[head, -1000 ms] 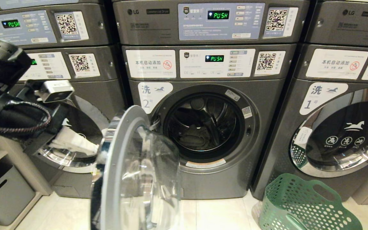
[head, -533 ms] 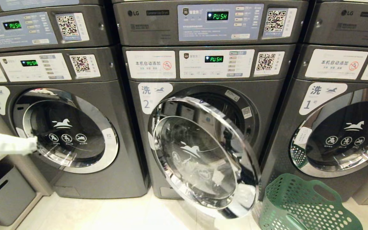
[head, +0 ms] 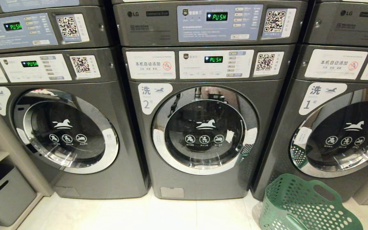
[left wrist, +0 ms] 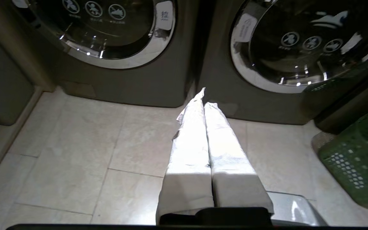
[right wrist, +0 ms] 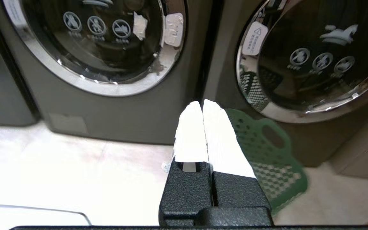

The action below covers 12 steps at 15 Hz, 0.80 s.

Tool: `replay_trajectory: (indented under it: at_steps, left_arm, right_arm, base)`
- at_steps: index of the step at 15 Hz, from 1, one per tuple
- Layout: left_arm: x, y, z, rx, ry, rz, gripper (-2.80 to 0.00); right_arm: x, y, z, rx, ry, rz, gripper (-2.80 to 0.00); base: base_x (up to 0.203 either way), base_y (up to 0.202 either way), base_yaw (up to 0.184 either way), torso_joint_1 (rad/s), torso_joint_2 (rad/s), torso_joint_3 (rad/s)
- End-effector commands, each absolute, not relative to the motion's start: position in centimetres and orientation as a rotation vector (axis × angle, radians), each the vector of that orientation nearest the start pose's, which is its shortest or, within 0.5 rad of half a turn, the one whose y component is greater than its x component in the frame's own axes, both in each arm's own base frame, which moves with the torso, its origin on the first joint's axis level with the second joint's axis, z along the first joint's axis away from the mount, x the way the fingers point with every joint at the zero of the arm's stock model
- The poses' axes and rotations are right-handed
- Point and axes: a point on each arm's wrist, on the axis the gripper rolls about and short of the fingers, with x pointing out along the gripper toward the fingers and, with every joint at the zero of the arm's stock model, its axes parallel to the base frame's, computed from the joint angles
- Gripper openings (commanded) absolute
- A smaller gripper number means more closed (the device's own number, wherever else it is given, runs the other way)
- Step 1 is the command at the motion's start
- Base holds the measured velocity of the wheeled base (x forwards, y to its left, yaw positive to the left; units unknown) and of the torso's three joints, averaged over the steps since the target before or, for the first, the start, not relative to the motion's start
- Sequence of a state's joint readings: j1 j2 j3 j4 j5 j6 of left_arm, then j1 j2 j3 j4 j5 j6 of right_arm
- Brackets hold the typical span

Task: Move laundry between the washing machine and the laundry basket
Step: Close the washing machine door with the left hand, then press the washing machine door tightly with the right hand

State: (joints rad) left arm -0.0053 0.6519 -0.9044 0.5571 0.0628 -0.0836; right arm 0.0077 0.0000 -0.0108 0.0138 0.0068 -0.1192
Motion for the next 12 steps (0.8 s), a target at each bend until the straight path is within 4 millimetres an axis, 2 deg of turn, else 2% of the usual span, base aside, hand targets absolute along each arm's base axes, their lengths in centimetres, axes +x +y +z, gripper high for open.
replay_trajectory:
  at_steps: [1,3,4,6,7,9,10,12]
  left_arm:
    - [-3.2,0.2,23.1,-0.032,0.215,0.082,-2.80]
    - [-5.5,0.2,18.8,0.022,0.166,0.093,-2.80]
    - [-6.4,0.3,16.6,0.046,0.142,0.096,-2.80]
    - [-6.4,0.3,12.2,0.100,0.168,0.107,-2.80]
    - [-6.1,0.3,11.4,0.153,0.164,0.107,-2.80]
    - [-5.2,0.3,10.6,0.291,0.160,0.109,-2.80]
    - [-4.6,0.3,9.4,0.306,0.194,0.114,-2.80]
    - [-3.9,0.4,9.1,0.339,0.150,0.128,-2.80]
  right_arm:
    - [-2.6,0.0,9.2,-0.192,-0.029,0.019,-2.80]
    - [-2.4,0.0,12.8,-0.230,-0.002,0.035,-2.80]
    - [-1.4,0.1,15.0,-0.231,0.045,0.045,-2.80]
    - [2.1,0.1,18.7,-0.203,0.153,0.063,-2.80]
    - [4.6,0.1,19.9,-0.189,0.211,0.071,-2.80]
    - [10.8,0.2,20.5,-0.168,0.309,0.082,-2.80]
    - [14.3,0.3,20.1,-0.159,0.346,0.086,-2.80]
    - [21.5,0.5,17.9,-0.147,0.380,0.090,-2.80]
  base:
    - [0.000,0.000,0.000,0.000,0.00,0.000]
    - [0.000,0.000,0.000,0.000,0.00,0.000]
    - [0.000,0.000,0.000,0.000,0.00,0.000]
    - [0.000,0.000,0.000,0.000,0.00,0.000]
    - [0.000,0.000,0.000,0.000,0.00,0.000]
    - [0.000,0.000,0.000,0.000,0.00,0.000]
    - [0.000,0.000,0.000,0.000,0.00,0.000]
    - [0.000,0.000,0.000,0.000,0.00,0.000]
